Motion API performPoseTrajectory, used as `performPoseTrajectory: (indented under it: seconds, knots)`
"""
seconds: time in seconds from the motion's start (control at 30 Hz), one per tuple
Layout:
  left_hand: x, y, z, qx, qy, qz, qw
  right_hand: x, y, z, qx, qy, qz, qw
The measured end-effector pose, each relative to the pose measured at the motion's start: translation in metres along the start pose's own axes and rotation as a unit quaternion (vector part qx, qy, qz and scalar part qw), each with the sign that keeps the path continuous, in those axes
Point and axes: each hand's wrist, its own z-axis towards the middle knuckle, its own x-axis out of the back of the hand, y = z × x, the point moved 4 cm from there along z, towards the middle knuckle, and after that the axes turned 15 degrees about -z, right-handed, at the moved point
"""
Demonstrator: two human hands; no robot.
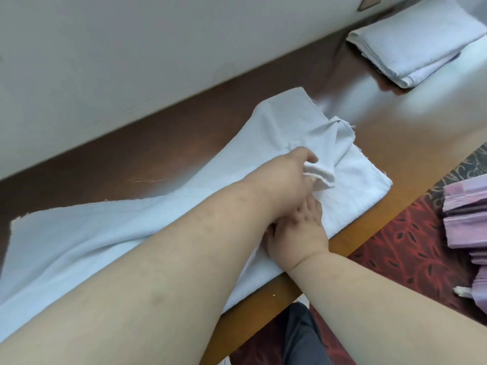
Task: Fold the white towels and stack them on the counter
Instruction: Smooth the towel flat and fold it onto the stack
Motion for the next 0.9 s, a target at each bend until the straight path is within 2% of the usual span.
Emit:
performPoseTrajectory:
  seconds: [0.07,0.1,0.2,0.3,0.4,0.47,0.53,0.6,0.67,0.77,0.83,0.9]
  knots:
    - [0.018,-0.011,-0.014,0.017,0.05,-0.04,0.998,0.006,0.001,-0.002,-0.006,0.083,0.095,0.992]
    - [0.028,-0.021,-0.025,0.03,0.076,-0.019,0.997,0.006,0.002,-0.004,-0.006,0.098,0.129,0.987]
    - [0.049,-0.051,-0.073,0.092,0.12,0.171,0.974,0.002,0.004,-0.007,-0.004,0.107,0.163,0.981]
    - [0.041,-0.061,-0.118,0.12,0.081,0.351,0.925,-0.001,0.005,-0.005,0.0,0.081,0.112,0.99]
    - [0.015,-0.054,-0.143,0.045,0.035,0.438,0.897,-0.006,0.007,-0.001,0.016,0.078,0.072,0.994]
    - [0.002,-0.052,-0.148,0.018,0.004,0.433,0.901,-0.01,0.008,0.0,0.009,0.067,0.068,0.995]
    - [-0.003,-0.053,-0.149,0.043,-0.004,0.378,0.925,-0.013,0.01,-0.001,-0.014,0.059,0.072,0.996]
    - [0.003,-0.055,-0.153,0.084,0.02,0.322,0.943,-0.014,0.012,0.001,-0.014,0.046,0.075,0.996]
    - [0.025,-0.061,-0.161,0.114,0.059,0.304,0.944,-0.013,0.011,0.002,0.018,0.062,0.049,0.997]
    - [0.074,-0.076,-0.186,0.145,0.075,0.409,0.898,-0.008,0.007,0.004,0.043,0.077,0.016,0.996]
    - [0.099,-0.086,-0.204,0.15,0.064,0.477,0.863,-0.008,0.005,0.004,0.042,0.066,0.023,0.997]
    - [0.114,-0.091,-0.216,0.138,0.043,0.515,0.845,-0.007,0.004,0.003,0.045,0.077,0.031,0.996]
